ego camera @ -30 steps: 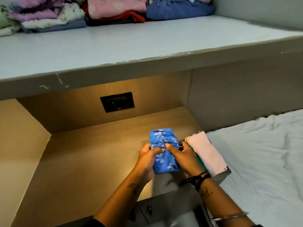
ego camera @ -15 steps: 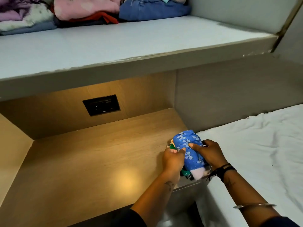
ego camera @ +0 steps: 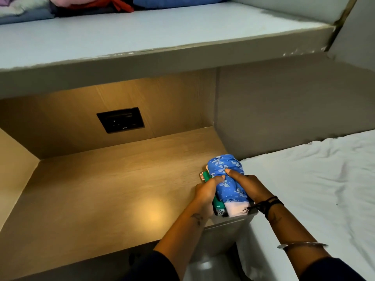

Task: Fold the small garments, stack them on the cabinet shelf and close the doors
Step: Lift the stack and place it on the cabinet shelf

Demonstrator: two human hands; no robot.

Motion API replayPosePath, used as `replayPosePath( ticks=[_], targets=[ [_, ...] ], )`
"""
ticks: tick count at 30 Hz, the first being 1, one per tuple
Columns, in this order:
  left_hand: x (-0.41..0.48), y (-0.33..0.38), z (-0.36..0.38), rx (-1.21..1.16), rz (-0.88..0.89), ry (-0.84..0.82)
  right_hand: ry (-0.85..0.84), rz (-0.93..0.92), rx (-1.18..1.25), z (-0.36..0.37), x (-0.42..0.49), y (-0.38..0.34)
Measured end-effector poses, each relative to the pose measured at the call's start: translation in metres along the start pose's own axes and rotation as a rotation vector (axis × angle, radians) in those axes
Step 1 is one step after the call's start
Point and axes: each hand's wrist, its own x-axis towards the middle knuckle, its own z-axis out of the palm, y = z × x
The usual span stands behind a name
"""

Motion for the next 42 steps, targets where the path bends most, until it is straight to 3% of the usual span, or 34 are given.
replayPosePath(
  ticks=[6,17,25,30,34,37,42],
  targets=[
    [-0.021,-0.008,-0.017,-0.044,0.09,-0.076,-0.116,-0.038,0.254,0.028,-0.037,0.009],
    [-0.157,-0.003,-0.097,-0.11,0.427,-0.167,-0.429,-0.218,0.378,0.094,-0.168,-0.026],
    [-0.311,0.032,-0.102,-0.065,0.898,-0.289,-0.28,-0.701,0.277,0.113,-0.316,-0.095],
    [-0.372,0.105,-0.066,-0.019,1.163,-0.309,-0.158,-0.999,0.285,0.105,-0.368,-0.182],
    [-0.377,0.193,-0.021,-0.009,1.09,-0.251,-0.131,-0.979,0.263,0.091,-0.354,-0.27],
    [-0.363,0.256,0.01,0.058,0.937,-0.204,-0.075,-0.88,0.208,0.082,-0.323,-0.332],
    [-0.317,0.321,0.048,0.205,0.837,-0.103,0.045,-0.676,0.105,0.07,-0.216,-0.409]
  ],
)
